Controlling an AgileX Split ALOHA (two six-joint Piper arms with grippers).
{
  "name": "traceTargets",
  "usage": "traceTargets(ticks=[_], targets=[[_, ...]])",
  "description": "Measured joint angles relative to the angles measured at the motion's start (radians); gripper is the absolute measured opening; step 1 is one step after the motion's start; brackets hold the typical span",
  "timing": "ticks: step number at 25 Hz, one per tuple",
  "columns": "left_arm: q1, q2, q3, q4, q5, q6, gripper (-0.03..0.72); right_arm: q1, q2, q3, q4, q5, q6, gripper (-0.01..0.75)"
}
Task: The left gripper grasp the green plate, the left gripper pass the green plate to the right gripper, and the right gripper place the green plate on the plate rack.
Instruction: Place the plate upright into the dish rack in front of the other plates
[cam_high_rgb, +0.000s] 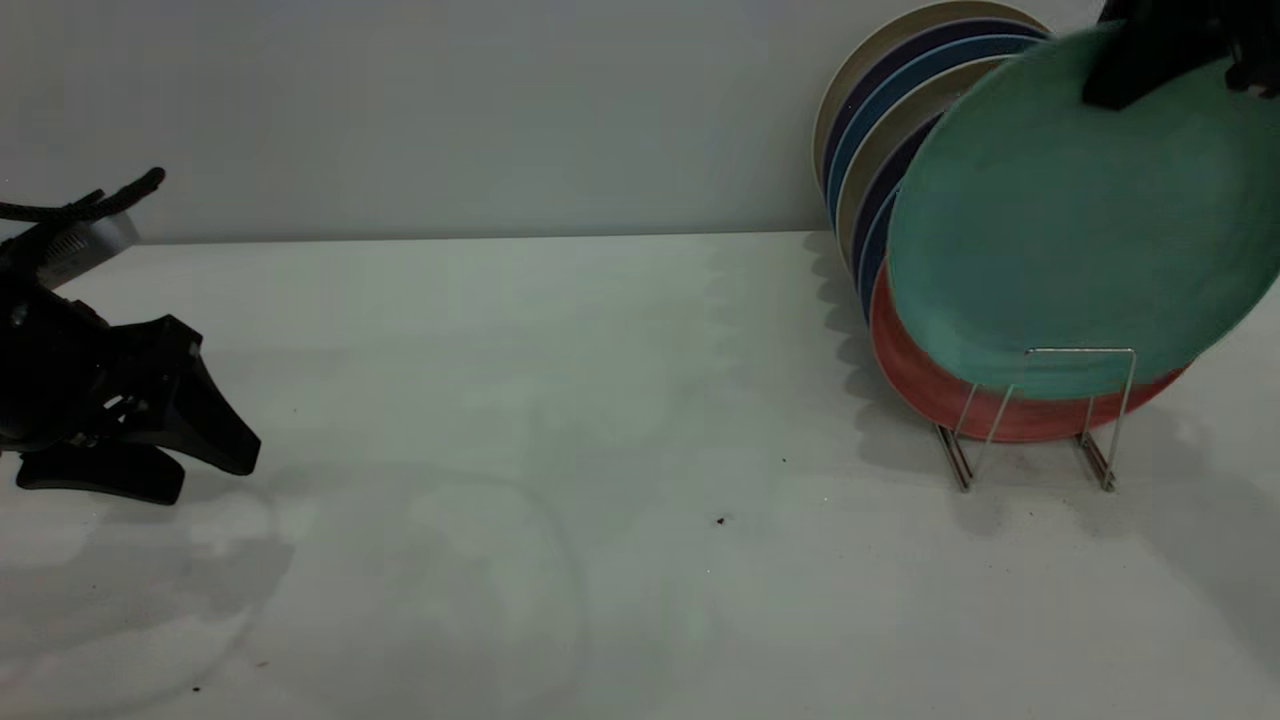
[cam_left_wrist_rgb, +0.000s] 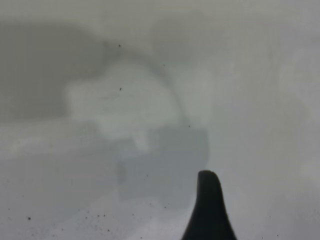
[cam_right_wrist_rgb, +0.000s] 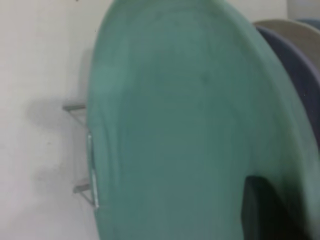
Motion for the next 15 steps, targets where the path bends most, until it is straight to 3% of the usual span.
traceTargets(ticks=[4, 9, 12, 15], targets=[[0.000, 0.000, 0.000, 0.000, -0.001, -0.017, 0.592, 0.000, 0.030, 0.000, 0.012, 0.011, 0.038, 0.329], [0.000, -0.017, 0.000, 0.028, -0.018, -0.027, 0.592, 0.000, 0.034, 0.000, 0.014, 0.051, 0.149, 0.449], [0.000, -0.059, -0.024, 0.125, -0.018, -0.086, 0.592, 0.000, -0.008, 0.000, 0.014, 0.075, 0.314, 0.504], [0.000, -0.113, -0.080, 0.292, 0.007, -0.241, 0.592, -0.002, -0.078, -0.002, 0.005, 0.111, 0.586, 0.561]])
